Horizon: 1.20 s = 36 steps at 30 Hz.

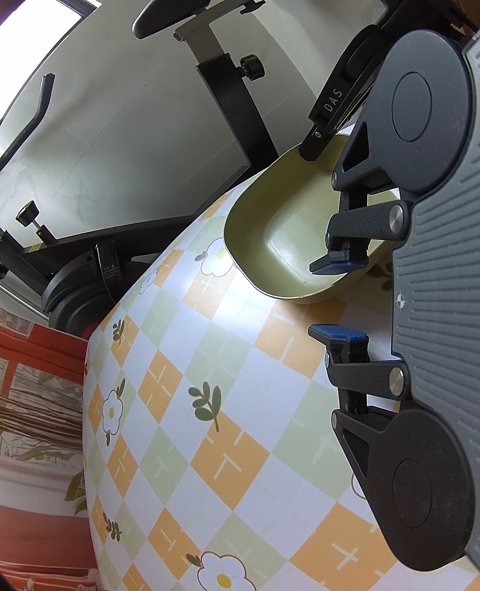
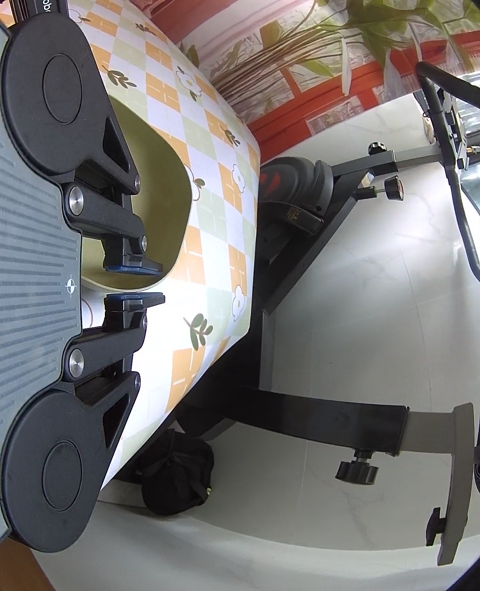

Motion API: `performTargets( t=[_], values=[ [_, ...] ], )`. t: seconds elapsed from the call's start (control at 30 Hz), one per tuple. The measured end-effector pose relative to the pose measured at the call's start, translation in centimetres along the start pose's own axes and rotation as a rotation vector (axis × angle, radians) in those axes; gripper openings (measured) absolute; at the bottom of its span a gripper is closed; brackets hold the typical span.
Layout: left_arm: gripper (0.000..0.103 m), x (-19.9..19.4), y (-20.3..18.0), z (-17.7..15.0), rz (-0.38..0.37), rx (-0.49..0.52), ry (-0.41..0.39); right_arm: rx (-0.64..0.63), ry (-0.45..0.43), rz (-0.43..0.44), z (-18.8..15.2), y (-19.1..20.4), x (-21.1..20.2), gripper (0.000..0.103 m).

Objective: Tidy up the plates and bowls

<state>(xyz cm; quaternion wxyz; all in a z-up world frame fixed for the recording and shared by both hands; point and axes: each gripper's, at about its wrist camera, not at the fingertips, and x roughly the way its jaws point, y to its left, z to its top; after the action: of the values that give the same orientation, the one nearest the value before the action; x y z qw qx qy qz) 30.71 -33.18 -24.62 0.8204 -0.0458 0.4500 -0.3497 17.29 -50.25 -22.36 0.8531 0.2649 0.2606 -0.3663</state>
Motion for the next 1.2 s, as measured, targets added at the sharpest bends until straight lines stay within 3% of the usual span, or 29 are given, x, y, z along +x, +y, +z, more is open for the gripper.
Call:
performTargets(
  t=[0.13,0.63,0.97,1.2],
  values=[
    [0.019,0.1,-0.1,-0.1,-0.02,0.016,0.005,0.003,0.005,0.009,0.0,0.0,0.1,0.007],
    [0.019,-3.2,0.5,0.1,0.002,0.003,-0.045,-0.032,-0.007,0.064,0.5,2.2,-1.6,0.007],
    [0.019,-9.2,3.4,0.4,0.005,-0.059,-0.136,-0.099,-0.034,0.157,1.5,7.4,-5.1,0.007],
    [0.019,-15.4,6.5,1.2,0.05,-0.107,-0.223,-0.181,-0.061,0.243,1.2,13.9,-8.6,0.007]
  ],
)
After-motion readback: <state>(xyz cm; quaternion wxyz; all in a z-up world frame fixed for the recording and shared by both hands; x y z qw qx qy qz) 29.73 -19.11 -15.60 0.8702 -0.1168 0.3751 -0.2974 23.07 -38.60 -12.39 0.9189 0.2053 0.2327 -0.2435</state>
